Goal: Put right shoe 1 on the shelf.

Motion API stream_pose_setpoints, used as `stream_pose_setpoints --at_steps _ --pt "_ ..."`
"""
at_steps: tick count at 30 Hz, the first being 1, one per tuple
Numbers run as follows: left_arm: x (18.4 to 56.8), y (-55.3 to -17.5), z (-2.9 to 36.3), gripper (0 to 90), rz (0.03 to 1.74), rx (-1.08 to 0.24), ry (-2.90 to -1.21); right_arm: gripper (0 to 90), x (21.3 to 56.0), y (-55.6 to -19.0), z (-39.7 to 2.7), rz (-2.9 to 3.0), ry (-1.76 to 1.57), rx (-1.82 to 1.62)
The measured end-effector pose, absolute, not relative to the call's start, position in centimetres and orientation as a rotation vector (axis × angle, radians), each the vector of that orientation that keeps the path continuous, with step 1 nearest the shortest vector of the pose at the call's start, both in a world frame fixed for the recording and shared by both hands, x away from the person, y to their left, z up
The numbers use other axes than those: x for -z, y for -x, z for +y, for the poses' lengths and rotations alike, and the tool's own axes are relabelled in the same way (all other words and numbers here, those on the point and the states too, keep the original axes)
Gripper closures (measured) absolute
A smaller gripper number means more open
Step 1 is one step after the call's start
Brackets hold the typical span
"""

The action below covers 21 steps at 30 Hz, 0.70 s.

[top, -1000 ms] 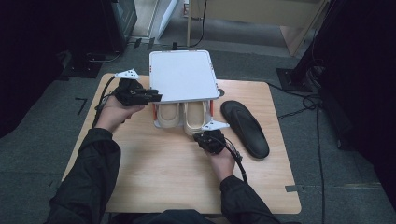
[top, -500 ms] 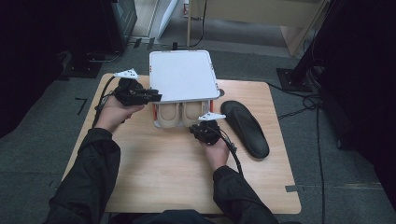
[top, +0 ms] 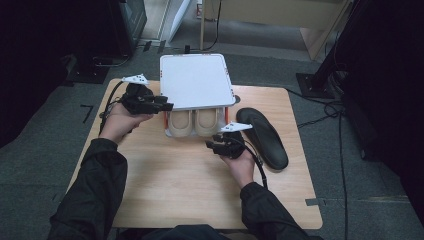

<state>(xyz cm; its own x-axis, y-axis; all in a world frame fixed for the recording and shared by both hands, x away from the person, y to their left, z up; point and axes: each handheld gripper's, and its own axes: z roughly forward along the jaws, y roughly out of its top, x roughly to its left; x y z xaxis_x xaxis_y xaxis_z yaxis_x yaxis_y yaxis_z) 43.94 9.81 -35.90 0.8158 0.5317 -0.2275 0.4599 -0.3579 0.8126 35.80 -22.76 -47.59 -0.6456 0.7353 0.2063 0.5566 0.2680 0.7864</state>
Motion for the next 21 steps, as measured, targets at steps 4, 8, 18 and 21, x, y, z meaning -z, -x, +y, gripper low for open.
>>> stream_pose_setpoints --at_steps 4,8,18,21 --pt "35.5 -43.3 10.6 49.5 0.743 -0.113 -1.992 54.9 47.4 -35.1 -23.7 2.362 -1.180 -1.304" --pt "35.3 -42.7 11.7 48.7 0.764 -0.142 -1.969 52.3 46.6 -34.6 -24.5 2.386 -1.134 -1.315" --pt "36.4 -41.5 14.8 47.6 0.838 -0.195 -1.943 45.1 45.7 -34.0 -26.2 2.443 -1.059 -1.397" --pt "36.9 -41.3 15.6 47.2 0.862 -0.206 -1.934 44.4 45.6 -34.1 -26.7 2.429 -1.062 -1.383"
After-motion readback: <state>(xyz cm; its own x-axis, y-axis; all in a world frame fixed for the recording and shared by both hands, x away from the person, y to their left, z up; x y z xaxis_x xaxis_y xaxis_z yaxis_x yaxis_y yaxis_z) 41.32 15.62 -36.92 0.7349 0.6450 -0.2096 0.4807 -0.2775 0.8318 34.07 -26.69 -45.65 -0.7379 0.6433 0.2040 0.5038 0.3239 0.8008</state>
